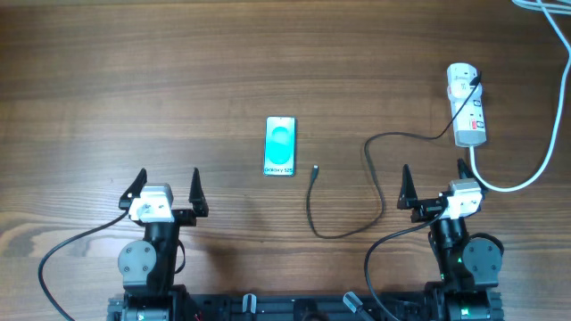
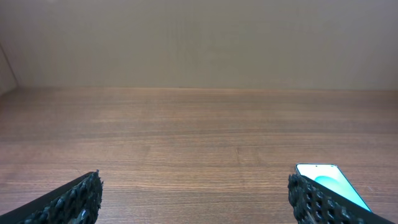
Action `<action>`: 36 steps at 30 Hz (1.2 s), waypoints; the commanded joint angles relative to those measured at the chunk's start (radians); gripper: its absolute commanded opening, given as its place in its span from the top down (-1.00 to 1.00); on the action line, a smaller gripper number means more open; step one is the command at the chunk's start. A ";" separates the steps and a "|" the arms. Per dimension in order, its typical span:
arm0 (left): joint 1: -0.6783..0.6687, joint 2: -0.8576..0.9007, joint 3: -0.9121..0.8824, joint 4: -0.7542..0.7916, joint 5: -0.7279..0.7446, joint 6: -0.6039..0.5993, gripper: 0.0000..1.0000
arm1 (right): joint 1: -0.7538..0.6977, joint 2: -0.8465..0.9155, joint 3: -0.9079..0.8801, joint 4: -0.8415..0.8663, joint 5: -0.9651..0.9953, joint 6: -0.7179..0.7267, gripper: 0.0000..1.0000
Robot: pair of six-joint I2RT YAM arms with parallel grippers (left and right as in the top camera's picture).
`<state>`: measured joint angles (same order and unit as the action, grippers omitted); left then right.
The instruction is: Plug charger to phone and switch on socket
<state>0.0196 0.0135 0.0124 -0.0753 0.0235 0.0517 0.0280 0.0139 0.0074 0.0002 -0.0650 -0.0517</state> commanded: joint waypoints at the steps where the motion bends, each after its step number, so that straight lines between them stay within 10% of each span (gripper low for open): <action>1: -0.003 -0.007 -0.006 0.021 0.017 0.016 -1.00 | -0.005 0.003 -0.003 0.002 0.016 -0.013 -0.99; 7: -0.004 -0.005 -0.006 0.048 0.603 -0.351 -1.00 | -0.005 0.003 -0.003 0.002 0.016 -0.013 -1.00; 24: -0.004 0.117 0.261 0.205 0.599 -0.377 -1.00 | -0.005 0.003 -0.003 0.002 0.016 -0.012 -1.00; 32: -0.005 0.647 0.827 -0.382 0.598 -0.295 -1.00 | -0.005 0.003 -0.003 0.002 0.016 -0.012 -1.00; 36: -0.005 0.861 0.985 -0.463 0.820 -0.323 -1.00 | -0.005 0.003 -0.003 0.002 0.016 -0.013 -0.99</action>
<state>0.0181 0.7498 0.8993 -0.5251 0.6682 -0.2779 0.0280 0.0166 0.0074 -0.0002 -0.0620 -0.0517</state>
